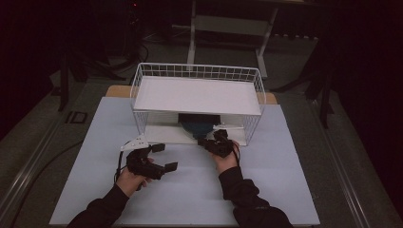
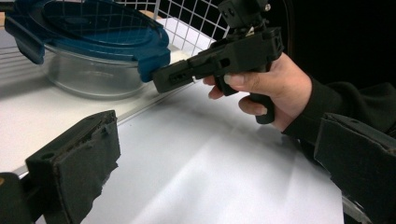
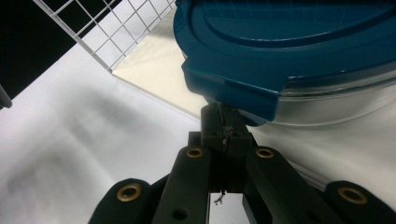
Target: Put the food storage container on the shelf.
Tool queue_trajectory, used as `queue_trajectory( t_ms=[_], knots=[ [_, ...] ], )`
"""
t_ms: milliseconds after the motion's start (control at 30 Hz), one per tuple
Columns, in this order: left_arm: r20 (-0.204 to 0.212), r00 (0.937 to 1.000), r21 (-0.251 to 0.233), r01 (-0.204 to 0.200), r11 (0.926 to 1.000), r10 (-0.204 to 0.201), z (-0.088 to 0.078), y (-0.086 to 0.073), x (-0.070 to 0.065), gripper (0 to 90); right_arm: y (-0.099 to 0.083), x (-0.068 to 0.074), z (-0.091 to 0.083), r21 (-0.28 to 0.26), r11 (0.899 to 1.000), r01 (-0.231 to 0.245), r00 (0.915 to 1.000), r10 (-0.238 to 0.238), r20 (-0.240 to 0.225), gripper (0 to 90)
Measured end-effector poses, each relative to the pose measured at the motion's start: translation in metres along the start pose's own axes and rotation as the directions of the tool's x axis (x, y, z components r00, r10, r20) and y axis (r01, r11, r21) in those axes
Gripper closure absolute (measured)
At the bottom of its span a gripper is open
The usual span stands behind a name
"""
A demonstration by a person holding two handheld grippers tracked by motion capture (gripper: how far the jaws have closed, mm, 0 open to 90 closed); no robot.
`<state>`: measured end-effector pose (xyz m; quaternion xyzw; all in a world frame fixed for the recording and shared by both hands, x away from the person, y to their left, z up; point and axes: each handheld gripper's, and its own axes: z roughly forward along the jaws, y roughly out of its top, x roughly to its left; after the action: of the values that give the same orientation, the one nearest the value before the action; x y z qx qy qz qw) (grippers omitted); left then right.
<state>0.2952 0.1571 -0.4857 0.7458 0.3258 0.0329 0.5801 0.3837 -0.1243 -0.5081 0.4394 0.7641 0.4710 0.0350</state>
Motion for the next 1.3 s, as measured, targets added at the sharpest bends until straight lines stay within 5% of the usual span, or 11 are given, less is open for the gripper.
queue_trajectory(
  t_ms=[133, 267, 567, 700, 800, 1000, 1300],
  knots=[
    [-0.003, 0.9999, 0.009, -0.013, 0.9999, 0.013, 0.000, 0.000, -0.002, 0.5, -0.001, 0.002, -0.001, -0.006, 1.000, -0.010, 0.9999, 0.009, -0.014, 88.9],
    [-0.003, 0.9996, 0.006, -0.029, 0.9996, 0.029, -0.001, 0.002, -0.005, 0.5, -0.005, 0.012, -0.007, -0.007, 0.999, 0.039, 0.9986, -0.040, -0.034, 78.4],
    [0.000, 0.9990, 0.005, -0.045, 0.9990, 0.045, -0.004, 0.002, -0.010, 0.5, -0.013, 0.022, -0.025, -0.065, 0.995, 0.074, 0.9947, -0.079, -0.067, 21.6],
    [-0.003, 0.9985, 0.006, -0.055, 0.9985, 0.055, -0.005, 0.003, -0.012, 0.5, -0.016, 0.020, -0.033, -0.077, 0.996, 0.053, 0.9939, -0.060, -0.093, 17.8],
    [-0.003, 0.9984, 0.003, -0.057, 0.9984, 0.057, -0.007, 0.003, -0.014, 0.5, -0.019, 0.017, -0.039, -0.084, 0.992, 0.092, 0.9906, -0.100, -0.094, 17.0],
    [-0.002, 0.9982, 0.002, -0.060, 0.9982, 0.060, -0.011, 0.001, -0.017, 0.5, -0.024, 0.015, -0.051, -0.095, 0.991, 0.099, 0.9873, -0.109, -0.115, 17.5],
    [-0.009, 0.9976, 0.004, -0.068, 0.9977, 0.068, -0.019, -0.003, -0.017, 0.5, -0.041, 0.012, -0.083, -0.122, 0.985, 0.120, 0.9899, -0.128, -0.061, 16.0]
  ],
)
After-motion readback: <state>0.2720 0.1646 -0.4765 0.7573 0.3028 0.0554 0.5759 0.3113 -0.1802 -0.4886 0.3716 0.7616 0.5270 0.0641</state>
